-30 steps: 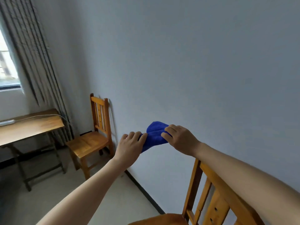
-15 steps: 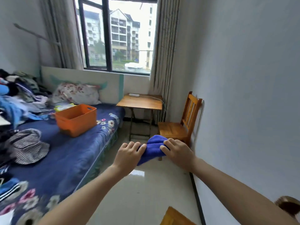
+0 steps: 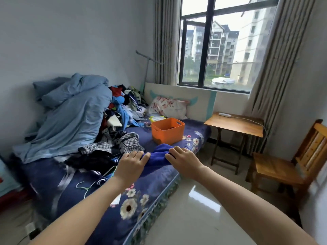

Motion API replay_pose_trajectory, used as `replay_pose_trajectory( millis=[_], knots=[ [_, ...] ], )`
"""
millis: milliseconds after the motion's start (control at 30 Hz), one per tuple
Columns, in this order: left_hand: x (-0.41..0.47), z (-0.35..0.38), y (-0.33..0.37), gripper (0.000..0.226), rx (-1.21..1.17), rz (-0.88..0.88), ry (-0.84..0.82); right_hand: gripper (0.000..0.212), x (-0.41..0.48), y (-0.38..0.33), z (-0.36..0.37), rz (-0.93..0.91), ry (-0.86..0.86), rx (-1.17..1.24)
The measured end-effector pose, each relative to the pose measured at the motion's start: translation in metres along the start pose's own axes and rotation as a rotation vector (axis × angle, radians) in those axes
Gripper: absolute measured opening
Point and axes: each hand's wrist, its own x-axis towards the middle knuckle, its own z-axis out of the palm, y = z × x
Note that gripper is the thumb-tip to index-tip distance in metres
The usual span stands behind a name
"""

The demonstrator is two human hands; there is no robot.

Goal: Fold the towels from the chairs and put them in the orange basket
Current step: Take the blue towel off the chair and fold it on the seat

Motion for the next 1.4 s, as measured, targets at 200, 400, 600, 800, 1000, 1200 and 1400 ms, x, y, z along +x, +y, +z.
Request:
replay_pose_trajectory(
  millis=[200, 400, 600, 800, 1000, 1200, 1400],
  knots=[
    [-0.029, -0.001, -0.083, 0.077, 0.030, -0.055, -0.100, 0.035, 0.075, -0.041, 0.031, -0.005, 0.043, 0.023],
    [-0.044, 0.028, -0.106, 0.061, 0.016, -0.017, -0.095, 0.037, 0.088, -0.058, 0.057, -0.004, -0.011, 0.039],
    [-0.030, 0.060, -0.088, 0.037, -0.092, -0.029, -0.068, 0.035, 0.069, -0.040, 0.077, 0.006, -0.060, 0.035],
    [0.016, 0.098, -0.061, 0.073, -0.159, 0.015, -0.091, 0.044, 0.034, 0.004, 0.103, 0.039, -0.074, 0.022],
    [0.099, 0.156, -0.037, 0.075, -0.163, 0.060, -0.096, 0.040, 0.009, 0.087, 0.144, 0.053, -0.029, -0.046],
    [0.173, 0.217, -0.006, 0.078, -0.205, 0.063, -0.119, 0.042, -0.013, 0.169, 0.191, 0.085, -0.049, -0.048],
    [0.204, 0.289, 0.012, 0.080, -0.248, 0.061, -0.208, 0.016, -0.041, 0.206, 0.255, 0.124, -0.101, 0.038]
  ],
)
